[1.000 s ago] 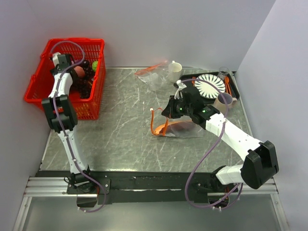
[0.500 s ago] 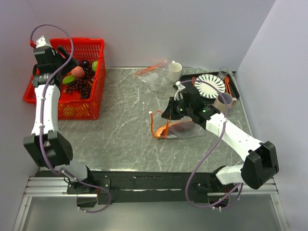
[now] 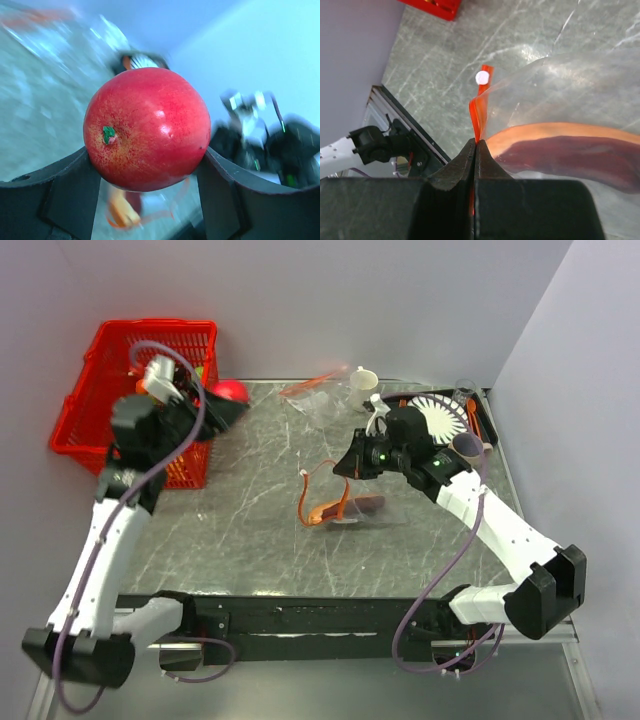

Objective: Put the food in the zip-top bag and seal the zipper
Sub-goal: Place the fake fruit in the zipper food storage bag, then adjust the zipper food storage bag at the center of the board.

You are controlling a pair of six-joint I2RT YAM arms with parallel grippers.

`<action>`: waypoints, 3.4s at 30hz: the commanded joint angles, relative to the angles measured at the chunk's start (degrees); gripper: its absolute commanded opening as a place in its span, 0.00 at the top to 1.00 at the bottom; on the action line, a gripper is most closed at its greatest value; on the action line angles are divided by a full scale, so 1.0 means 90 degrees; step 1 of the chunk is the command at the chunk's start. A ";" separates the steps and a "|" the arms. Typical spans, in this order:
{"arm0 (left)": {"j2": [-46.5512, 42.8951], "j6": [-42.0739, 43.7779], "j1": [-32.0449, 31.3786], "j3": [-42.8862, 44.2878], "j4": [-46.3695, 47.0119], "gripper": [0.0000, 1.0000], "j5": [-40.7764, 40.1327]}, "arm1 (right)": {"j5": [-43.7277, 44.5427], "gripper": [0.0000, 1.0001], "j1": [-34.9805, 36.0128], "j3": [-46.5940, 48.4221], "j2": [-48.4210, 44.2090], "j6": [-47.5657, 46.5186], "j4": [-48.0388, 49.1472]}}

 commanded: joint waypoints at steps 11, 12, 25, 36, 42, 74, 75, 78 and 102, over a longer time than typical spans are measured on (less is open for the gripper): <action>-0.0666 -0.0469 -0.2644 -0.1737 0.1162 0.57 -0.0386 | -0.0779 1.00 -0.0159 0.0817 0.0298 0.0424 0.0087; -0.0676 -0.0459 -0.2848 -0.1795 0.1210 0.57 -0.0386 | -0.0818 1.00 -0.0169 0.0837 0.0337 0.0473 0.0097; 0.0035 -0.0088 -0.4012 -0.2119 0.1074 0.54 -0.1010 | -0.0858 1.00 -0.0267 0.1159 0.0475 0.0493 -0.0069; 0.1413 0.0703 -0.4061 -0.0703 -0.0254 0.50 -0.2182 | -0.0652 1.00 -0.0374 0.1072 0.0035 0.0444 -0.0265; 0.1990 0.0674 -0.4060 -0.0098 -0.0488 0.01 -0.1890 | -0.0652 1.00 -0.0423 0.0944 -0.0043 0.0473 -0.0245; 0.2057 0.1348 -0.4061 -0.0098 -0.0772 0.33 -0.3529 | -0.1033 1.00 -0.0657 0.0788 -0.0043 0.0688 -0.0040; 0.2310 0.1357 -0.4061 -0.0058 -0.0772 0.48 -0.3627 | -0.1091 1.00 -0.0667 0.0778 -0.0062 0.0698 -0.0040; 0.2692 0.1261 -0.4061 0.0166 -0.0859 0.99 -0.3999 | -0.1170 1.00 -0.0648 0.0739 -0.0082 0.0659 -0.0088; 0.2938 0.0743 -0.3914 0.2120 -0.2549 0.99 -0.3024 | 0.2589 0.31 0.1872 -0.1224 -0.1978 0.0278 0.0224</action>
